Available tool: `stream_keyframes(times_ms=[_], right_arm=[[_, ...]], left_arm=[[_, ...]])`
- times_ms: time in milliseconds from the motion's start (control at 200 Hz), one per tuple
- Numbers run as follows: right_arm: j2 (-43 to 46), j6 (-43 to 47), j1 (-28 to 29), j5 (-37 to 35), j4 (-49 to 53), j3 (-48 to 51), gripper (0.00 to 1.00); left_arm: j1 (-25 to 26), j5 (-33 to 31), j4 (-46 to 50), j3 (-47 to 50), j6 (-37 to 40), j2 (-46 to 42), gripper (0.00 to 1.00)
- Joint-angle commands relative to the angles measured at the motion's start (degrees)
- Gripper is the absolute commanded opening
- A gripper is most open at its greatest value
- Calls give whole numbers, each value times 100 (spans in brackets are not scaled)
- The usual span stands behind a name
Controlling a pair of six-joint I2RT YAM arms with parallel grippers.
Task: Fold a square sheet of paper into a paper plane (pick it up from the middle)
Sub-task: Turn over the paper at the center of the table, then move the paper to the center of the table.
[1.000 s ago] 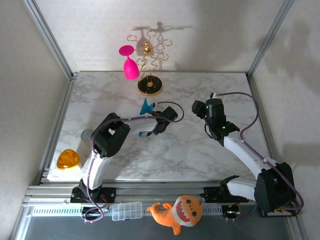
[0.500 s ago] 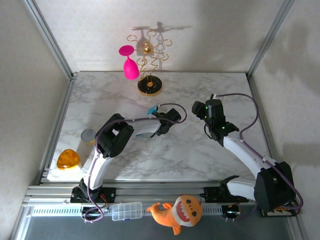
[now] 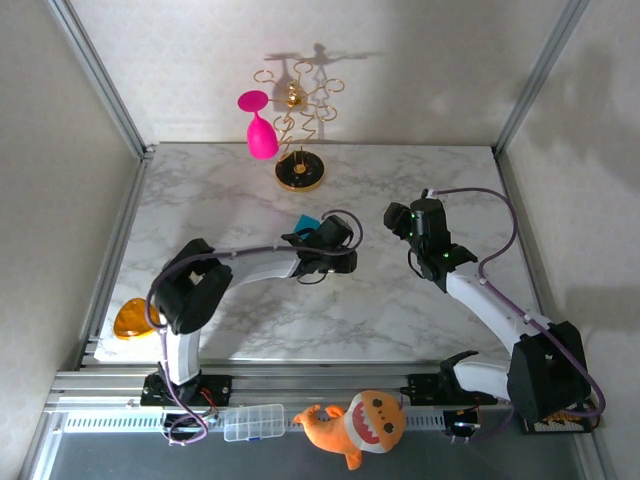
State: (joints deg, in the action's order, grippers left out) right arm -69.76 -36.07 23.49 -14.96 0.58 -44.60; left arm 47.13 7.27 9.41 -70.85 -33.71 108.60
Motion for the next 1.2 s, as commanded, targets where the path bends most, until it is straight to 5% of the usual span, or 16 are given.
stream_keyframes(times_ms=[0, 225, 401, 891, 1192], right_arm=[[-98, -44, -40, 216, -170, 89, 69], [-335, -29, -46, 1014, -541, 163, 70], [-518, -123, -40, 1166, -489, 84, 70], [-929, -226, -39, 1630, -440, -58, 69], [-1070, -922, -44, 2344, -243, -55, 68]], left_arm=[[-227, 459, -316, 403, -208, -611, 40], [-1268, 2, -449, 1059, -252, -976, 30], [-1596, -241, -260, 914, -234, -522, 22], [-1716, -413, -141, 845, -187, 54, 21], [-1281, 377, -319, 1160, -381, 146, 13]])
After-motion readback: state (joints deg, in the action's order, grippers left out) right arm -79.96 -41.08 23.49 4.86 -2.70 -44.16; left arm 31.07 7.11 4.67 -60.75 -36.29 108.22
